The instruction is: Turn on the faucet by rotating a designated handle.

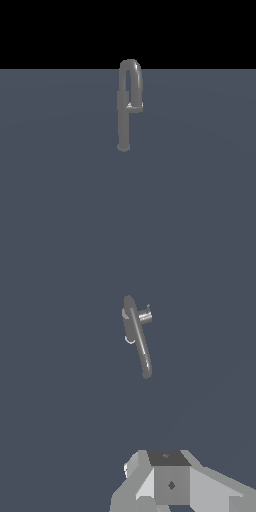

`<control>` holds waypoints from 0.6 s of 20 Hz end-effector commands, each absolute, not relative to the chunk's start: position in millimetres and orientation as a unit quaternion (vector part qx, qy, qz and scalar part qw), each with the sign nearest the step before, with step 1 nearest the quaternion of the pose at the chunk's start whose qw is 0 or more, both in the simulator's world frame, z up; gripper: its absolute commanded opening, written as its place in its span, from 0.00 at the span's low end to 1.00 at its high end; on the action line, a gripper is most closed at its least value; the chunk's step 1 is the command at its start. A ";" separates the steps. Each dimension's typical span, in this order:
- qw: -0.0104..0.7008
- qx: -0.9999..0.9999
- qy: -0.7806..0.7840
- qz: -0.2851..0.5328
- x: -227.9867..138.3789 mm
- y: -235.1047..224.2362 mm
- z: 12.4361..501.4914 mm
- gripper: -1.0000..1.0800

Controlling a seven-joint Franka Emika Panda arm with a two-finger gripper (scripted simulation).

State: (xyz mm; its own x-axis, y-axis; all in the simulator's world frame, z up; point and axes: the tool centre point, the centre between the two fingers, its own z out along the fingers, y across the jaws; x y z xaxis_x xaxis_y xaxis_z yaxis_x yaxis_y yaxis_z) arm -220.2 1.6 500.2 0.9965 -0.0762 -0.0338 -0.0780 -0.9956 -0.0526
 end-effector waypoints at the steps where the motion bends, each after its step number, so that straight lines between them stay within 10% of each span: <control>1: 0.039 -0.997 0.051 0.032 -209.2 2.1 498.3 0.00; 12: 0.107 -0.980 0.119 0.117 -150.6 1.1 483.2 0.00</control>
State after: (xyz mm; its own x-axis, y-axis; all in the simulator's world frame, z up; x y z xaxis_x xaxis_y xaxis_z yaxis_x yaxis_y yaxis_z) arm -158.9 1.6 485.9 0.9543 -0.1945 -0.2270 -0.2350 -0.9574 -0.1679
